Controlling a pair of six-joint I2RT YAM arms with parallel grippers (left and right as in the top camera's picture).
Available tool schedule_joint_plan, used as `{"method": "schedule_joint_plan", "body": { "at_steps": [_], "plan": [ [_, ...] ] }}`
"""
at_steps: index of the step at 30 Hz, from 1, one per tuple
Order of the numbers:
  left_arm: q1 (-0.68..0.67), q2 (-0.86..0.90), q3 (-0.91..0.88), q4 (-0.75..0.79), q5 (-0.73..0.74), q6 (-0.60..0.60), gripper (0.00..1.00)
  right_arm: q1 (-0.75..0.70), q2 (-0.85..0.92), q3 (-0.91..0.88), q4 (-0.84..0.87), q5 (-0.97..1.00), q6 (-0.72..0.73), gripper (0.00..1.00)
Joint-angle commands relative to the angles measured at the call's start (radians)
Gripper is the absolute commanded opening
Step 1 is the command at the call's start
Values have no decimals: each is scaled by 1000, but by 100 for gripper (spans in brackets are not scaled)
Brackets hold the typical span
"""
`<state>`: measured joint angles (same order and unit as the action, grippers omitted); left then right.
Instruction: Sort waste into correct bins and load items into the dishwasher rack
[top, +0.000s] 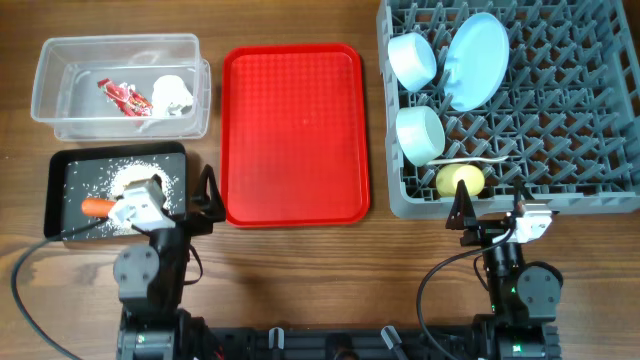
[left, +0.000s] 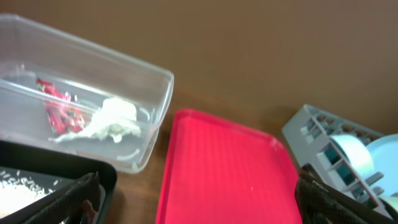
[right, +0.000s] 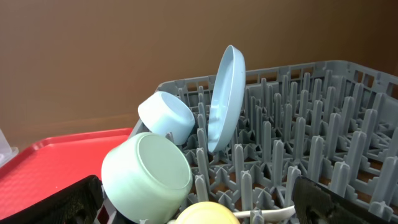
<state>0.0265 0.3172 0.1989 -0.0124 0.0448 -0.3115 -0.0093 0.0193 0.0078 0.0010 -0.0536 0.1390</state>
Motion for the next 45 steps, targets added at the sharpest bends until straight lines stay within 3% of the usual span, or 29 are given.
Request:
{"method": "schedule_joint_plan", "body": {
  "at_steps": [1, 11, 15, 19, 45],
  "plan": [
    [6, -138, -71, 6, -44, 20, 100, 4, -9, -3, 2, 16, 19, 100],
    [34, -316, -193, 60, -50, 19, 100, 4, -9, -3, 2, 16, 20, 100],
    [35, -314, -193, 51, -49, 19, 100, 4, -9, -3, 2, 16, 19, 100],
    [35, -314, -193, -66, -17, 18, 100, 4, -9, -3, 2, 16, 19, 100],
    [35, -311, -193, -64, -16, 16, 100, 4, -9, -3, 2, 16, 19, 100]
  ]
}}
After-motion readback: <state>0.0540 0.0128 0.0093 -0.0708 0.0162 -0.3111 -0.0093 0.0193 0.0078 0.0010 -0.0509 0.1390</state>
